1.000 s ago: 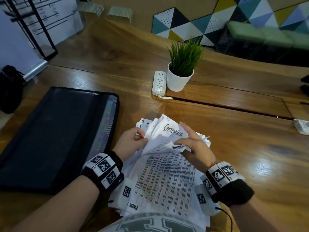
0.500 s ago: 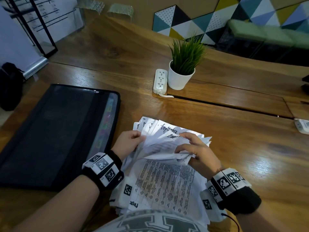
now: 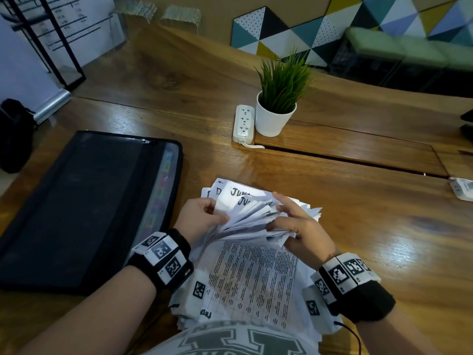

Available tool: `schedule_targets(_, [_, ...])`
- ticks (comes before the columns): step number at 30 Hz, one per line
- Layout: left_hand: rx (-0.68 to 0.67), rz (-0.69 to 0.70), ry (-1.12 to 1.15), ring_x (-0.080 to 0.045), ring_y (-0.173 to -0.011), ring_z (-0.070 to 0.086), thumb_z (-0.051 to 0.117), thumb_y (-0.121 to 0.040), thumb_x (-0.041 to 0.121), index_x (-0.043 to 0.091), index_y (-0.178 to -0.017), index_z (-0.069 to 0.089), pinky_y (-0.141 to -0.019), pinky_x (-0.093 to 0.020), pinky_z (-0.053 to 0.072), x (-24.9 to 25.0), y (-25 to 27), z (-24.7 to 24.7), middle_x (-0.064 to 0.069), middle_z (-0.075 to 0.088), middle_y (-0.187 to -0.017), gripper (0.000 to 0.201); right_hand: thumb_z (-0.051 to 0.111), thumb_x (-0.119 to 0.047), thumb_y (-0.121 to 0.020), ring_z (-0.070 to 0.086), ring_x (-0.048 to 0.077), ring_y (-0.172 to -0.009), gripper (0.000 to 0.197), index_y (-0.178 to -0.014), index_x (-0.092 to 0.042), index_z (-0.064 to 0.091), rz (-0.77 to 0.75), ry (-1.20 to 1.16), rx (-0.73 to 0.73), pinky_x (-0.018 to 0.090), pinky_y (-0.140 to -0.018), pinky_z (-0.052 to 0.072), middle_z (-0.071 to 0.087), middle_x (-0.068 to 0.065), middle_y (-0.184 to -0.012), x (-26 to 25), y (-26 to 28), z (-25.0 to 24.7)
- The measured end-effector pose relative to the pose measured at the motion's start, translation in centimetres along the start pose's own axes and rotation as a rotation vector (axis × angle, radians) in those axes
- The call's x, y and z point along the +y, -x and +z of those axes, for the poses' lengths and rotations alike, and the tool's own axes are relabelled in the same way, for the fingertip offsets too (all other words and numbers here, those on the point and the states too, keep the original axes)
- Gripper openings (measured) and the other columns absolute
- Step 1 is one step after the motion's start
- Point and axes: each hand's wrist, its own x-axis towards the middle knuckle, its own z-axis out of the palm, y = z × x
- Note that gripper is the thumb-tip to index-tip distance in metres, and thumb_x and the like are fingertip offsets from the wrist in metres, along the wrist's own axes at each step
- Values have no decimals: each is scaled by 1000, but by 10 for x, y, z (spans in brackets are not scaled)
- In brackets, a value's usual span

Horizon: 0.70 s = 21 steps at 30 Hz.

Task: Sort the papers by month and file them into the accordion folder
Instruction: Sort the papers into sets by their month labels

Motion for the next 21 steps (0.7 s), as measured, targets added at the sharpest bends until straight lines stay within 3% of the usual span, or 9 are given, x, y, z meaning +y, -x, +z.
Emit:
schedule_targets(3, [8,-3,38,-3,-53,63,69,-75,-12,2,-75,66,-50,-12,48,0,0,1,1,67,-61,15,50,18,-61,42,4,-123,63,-90,-35,69,35,18,-50,18,-96,36,44,-16,-133,-1,-2,-6])
schedule_targets(6, [43,34,-42,-2,-53,58,67,-82,-1,7,-72,66,-51,-12,45,-5,-5,-4,5,66,-59,13,51,18,-61,49,4,-114,57,-93,-25,72,27,19,-42,13,-89,36,52,-19,-120,-3,-1,-12])
schedule_targets(12, [59,49,-87,3,-51,55,59,-89,1,6,-74,67,-52,-12,43,-14,-10,-9,9,64,-55,18,52,18,-57,52,5,-112,63,-94,-29,71,33,-14,-20,28,-95,43,54,-20,-117,4,5,-8])
schedule_targets(15, [-65,81,-91,-1,-62,59,57,-90,-1,7,-75,69,-66,-17,48,-9,-5,-6,7,66,-64,20,52,19,-61,47,1,-117,63,-91,-35,66,5,-45,21,27,-94,45,46,-16,-130,0,0,-8])
schedule_targets(18, [-235,75,-84,0,-63,62,57,-87,-6,11,-80,72,-65,-12,48,-1,3,-1,7,70,-66,24,55,16,-66,40,-1,-125,65,-85,-45,65,3,-32,-30,16,-96,39,32,-16,-145,-6,-8,-11])
schedule_targets(21, [-327,59,-149,-1,-69,65,60,-88,1,20,-83,73,-67,-12,49,2,6,-1,7,73,-73,23,59,12,-68,42,2,-122,63,-91,-46,67,-11,-6,-89,25,-101,35,41,-19,-135,-9,-16,-13])
